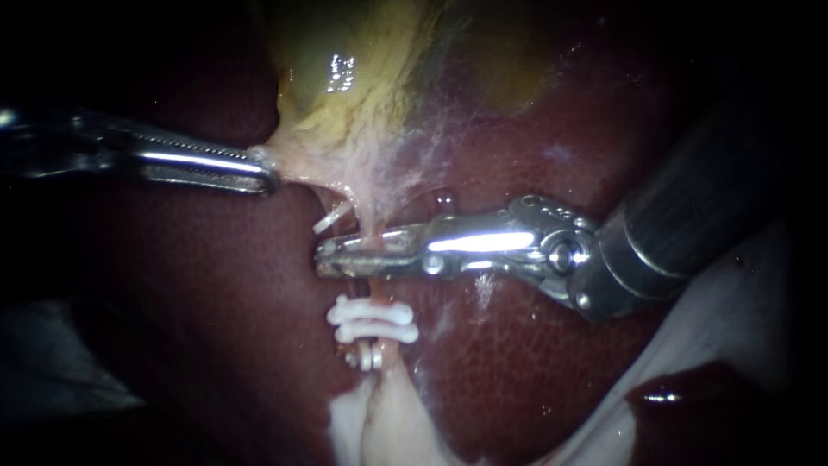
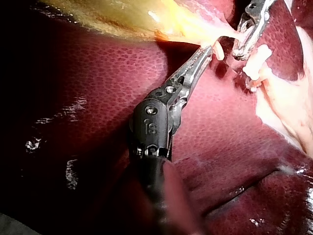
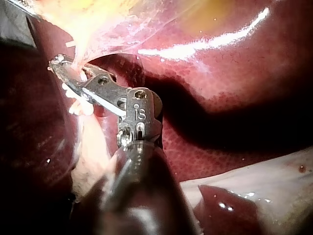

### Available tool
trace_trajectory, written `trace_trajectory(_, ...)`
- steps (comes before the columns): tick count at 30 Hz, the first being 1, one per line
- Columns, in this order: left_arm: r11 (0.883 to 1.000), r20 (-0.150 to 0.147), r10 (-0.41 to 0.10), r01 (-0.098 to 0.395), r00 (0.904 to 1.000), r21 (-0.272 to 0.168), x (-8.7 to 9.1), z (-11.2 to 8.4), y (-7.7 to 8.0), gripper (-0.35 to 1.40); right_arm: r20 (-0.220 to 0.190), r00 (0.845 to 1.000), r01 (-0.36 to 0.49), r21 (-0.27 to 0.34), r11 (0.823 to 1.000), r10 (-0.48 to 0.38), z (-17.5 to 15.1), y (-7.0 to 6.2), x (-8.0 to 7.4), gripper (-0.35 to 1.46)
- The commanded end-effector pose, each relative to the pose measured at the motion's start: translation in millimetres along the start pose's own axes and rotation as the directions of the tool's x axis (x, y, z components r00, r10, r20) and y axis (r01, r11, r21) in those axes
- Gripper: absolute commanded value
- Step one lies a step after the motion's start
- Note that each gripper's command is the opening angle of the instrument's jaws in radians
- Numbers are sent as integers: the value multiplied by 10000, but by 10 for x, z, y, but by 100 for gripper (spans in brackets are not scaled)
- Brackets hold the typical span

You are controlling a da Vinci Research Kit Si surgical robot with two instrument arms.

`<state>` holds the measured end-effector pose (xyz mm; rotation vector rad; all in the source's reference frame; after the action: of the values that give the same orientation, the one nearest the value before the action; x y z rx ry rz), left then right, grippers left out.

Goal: Going back third clip right tube

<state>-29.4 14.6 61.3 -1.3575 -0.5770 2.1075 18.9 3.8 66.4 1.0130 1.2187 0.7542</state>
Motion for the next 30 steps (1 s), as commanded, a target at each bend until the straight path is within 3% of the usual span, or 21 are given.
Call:
trace_trajectory(1, 10000, 1, 0, 0, 10000, -3, 0, 0, 0, -35, -38, 9994, 341, -86, 9994, -341, 2, 3, -2, -10)
trace_trajectory(3, 10000, 1, 0, 0, 10000, -3, 0, 0, 0, -35, -62, 9977, 667, -311, 9973, -669, 6, 10, -5, 30)
trace_trajectory(5, 10000, 1, 1, -1, 10000, -4, 0, 0, 0, -35, -17, 9976, 693, -574, 9959, -696, 7, 18, -9, 41)
trace_trajectory(8, 10000, 1, 2, -2, 10000, -8, 0, -1, 0, -35, 170, 9972, 743, -1280, 9890, -727, 4, 33, -15, 49)
trace_trajectory(13, 10000, 2, 3, -3, 10000, -11, 0, -1, 0, -35, 285, 9960, 878, -1457, 9854, -846, -14, 49, -22, 49)
trace_trajectory(15, 10000, 2, 3, -3, 10000, -14, 0, -2, 0, -35, 373, 9923, 1227, -1452, 9818, -1185, -21, 46, -23, 49)
trace_trajectory(18, 10000, 2, 2, -2, 10000, -16, 0, -2, 0, -35, 603, 9777, 2074, -1321, 9693, -2010, -34, 31, -22, 49)
trace_trajectory(21, 10000, 3, 3, -3, 10000, -19, 0, -2, 0, -35, 1090, 9390, 3384, -1218, 9331, -3263, -52, 3, -18, 49)
trace_trajectory(25, 10000, 3, 2, -2, 10000, -19, 0, -2, 0, -35, 2018, 8409, 5305, -1231, 8387, -5022, -82, -40, -12, 50)
trace_trajectory(26, 10000, 3, 2, -2, 10000, -19, 0, -3, 0, -35, 2218, 8095, 5760, -1212, 8084, -5436, -92, -51, -12, 50)
trace_trajectory(30, 10000, 3, 3, -3, 10000, -22, 0, -3, -1, -35, 2550, 7250, 6797, -1144, 7245, -6398, -125, -78, -12, 50)
